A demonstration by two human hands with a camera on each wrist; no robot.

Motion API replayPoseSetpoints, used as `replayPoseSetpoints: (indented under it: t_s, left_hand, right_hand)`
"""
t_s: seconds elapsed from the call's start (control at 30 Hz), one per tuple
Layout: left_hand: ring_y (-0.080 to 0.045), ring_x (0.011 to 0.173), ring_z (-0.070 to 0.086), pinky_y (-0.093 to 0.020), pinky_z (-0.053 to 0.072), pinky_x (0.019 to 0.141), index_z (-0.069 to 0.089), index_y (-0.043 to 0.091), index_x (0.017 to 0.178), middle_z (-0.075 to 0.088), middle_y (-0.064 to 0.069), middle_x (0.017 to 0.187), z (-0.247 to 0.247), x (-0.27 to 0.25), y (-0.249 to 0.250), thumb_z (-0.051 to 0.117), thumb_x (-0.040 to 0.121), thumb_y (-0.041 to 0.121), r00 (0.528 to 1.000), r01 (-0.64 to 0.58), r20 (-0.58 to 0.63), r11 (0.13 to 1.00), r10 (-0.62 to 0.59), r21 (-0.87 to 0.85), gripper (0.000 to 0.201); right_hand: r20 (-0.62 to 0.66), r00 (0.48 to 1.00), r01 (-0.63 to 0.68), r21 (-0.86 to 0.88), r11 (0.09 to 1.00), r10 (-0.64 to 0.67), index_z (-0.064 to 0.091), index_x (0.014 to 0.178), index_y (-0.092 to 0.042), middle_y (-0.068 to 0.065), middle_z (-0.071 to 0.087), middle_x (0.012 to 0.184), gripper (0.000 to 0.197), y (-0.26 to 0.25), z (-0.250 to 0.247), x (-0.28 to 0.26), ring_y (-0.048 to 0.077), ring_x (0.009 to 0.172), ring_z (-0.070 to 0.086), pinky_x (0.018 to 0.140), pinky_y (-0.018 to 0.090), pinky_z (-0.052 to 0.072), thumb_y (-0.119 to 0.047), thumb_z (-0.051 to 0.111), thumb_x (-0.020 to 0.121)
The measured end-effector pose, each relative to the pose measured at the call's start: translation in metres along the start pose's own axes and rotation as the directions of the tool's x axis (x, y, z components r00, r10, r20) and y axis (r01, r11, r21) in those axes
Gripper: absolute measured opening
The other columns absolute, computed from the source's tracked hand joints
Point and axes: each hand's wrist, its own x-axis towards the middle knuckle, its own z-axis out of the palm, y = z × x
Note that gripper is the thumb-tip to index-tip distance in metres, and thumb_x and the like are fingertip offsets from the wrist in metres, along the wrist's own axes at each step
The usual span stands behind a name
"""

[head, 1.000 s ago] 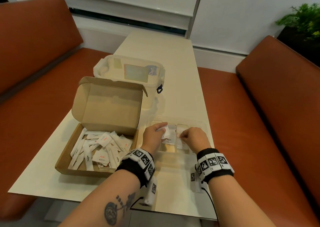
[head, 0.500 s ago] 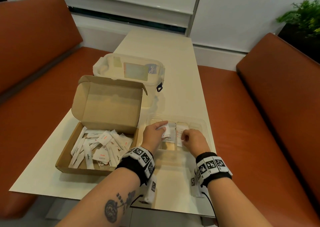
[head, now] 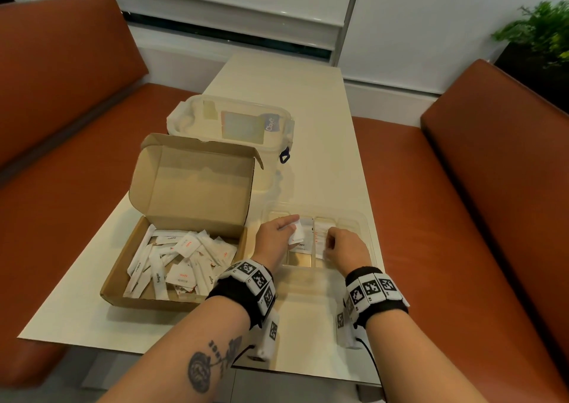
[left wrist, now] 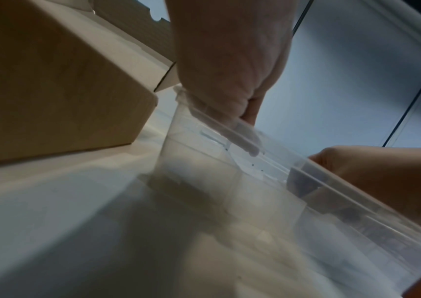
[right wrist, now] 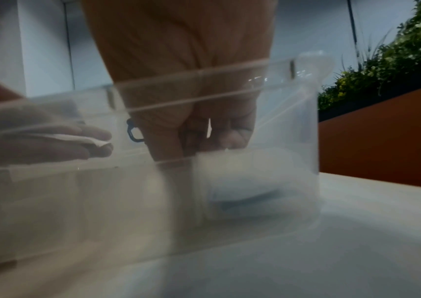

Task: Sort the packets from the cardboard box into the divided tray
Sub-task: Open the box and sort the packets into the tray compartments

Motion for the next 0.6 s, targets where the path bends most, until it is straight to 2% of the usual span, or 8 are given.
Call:
replayPoseSetpoints:
  t_s: [0.1,0.17,0.23,0.3,0.43,0.5,0.6]
  left_hand:
    - [-0.028,0.106,0.055,-0.035,0.057,0.081,0.069,0.015,0.104,0.054,-0.009,0.119,0.001,-0.004,0.008,0.042,0.091,-0.008,0.997,0.069,0.041,0.993,-0.065,-0.097,0.038]
    - [-0.031,0.111,0.053,-0.034,0.057,0.082,0.067,0.017,0.109,0.05,-0.008,0.121,0.001,-0.007,0.013,0.039,0.091,-0.011,0.994,0.087,0.075,0.99,-0.079,-0.114,0.043]
    - [-0.031,0.114,0.053,-0.034,0.056,0.083,0.062,0.02,0.121,0.046,-0.007,0.124,0.0,-0.01,0.016,0.039,0.091,-0.012,0.992,0.087,0.107,0.987,-0.072,-0.135,0.05]
    - [-0.029,0.11,0.055,-0.031,0.057,0.08,0.054,0.025,0.13,0.046,-0.008,0.128,-0.001,-0.012,0.018,0.04,0.091,-0.012,0.989,0.076,0.137,0.986,-0.056,-0.15,0.056]
    - [-0.021,0.095,0.058,-0.034,0.057,0.081,0.045,0.027,0.138,0.045,-0.015,0.136,-0.003,-0.014,0.018,0.045,0.091,-0.01,0.984,0.043,0.174,0.992,-0.021,-0.122,0.059]
    - [-0.02,0.092,0.056,-0.035,0.057,0.082,0.044,0.025,0.139,0.044,-0.017,0.137,-0.002,-0.013,0.017,0.047,0.092,-0.008,0.985,0.046,0.171,0.993,-0.026,-0.11,0.057]
    - [-0.023,0.096,0.059,-0.03,0.058,0.077,0.046,0.022,0.137,0.042,-0.014,0.138,-0.001,-0.011,0.016,0.045,0.094,-0.005,0.989,0.073,0.136,0.988,-0.054,-0.139,0.05]
  right_hand:
    - [-0.132,0.991,0.033,0.197,0.98,-0.007,0.054,0.076,-0.019,-0.006,0.055,0.07,0.013,-0.001,-0.003,-0.003,0.012,0.066,0.051,0.055,0.021,0.038,-0.015,0.065,0.081]
    - [-0.215,0.977,0.077,0.346,0.935,-0.001,0.059,0.078,-0.017,-0.007,0.056,0.068,0.01,-0.008,-0.007,-0.006,0.006,0.063,0.05,0.054,0.016,0.035,-0.022,0.065,0.084]
    - [-0.204,0.979,0.086,0.464,0.882,0.011,0.063,0.08,-0.016,-0.007,0.058,0.068,0.01,-0.016,-0.009,-0.007,0.003,0.062,0.05,0.054,0.011,0.034,-0.024,0.065,0.086]
    - [-0.156,0.987,0.065,0.547,0.834,0.025,0.064,0.081,-0.016,-0.006,0.059,0.067,0.011,-0.024,-0.011,-0.008,0.005,0.061,0.051,0.055,0.01,0.037,-0.026,0.067,0.085]
    - [-0.081,0.994,0.002,0.648,0.762,0.066,0.061,0.083,-0.012,0.003,0.06,0.071,0.014,-0.033,-0.01,-0.008,0.017,0.067,0.056,0.069,0.031,0.05,-0.022,0.071,0.082]
    - [-0.075,0.994,-0.006,0.676,0.737,0.077,0.059,0.081,-0.012,0.003,0.06,0.071,0.015,-0.033,-0.01,-0.008,0.017,0.067,0.056,0.069,0.032,0.05,-0.018,0.073,0.08]
    - [-0.078,0.991,-0.017,0.713,0.701,0.105,0.061,0.079,-0.012,0.003,0.064,0.071,0.013,-0.03,-0.011,-0.006,0.016,0.066,0.057,0.064,0.028,0.048,-0.016,0.073,0.079]
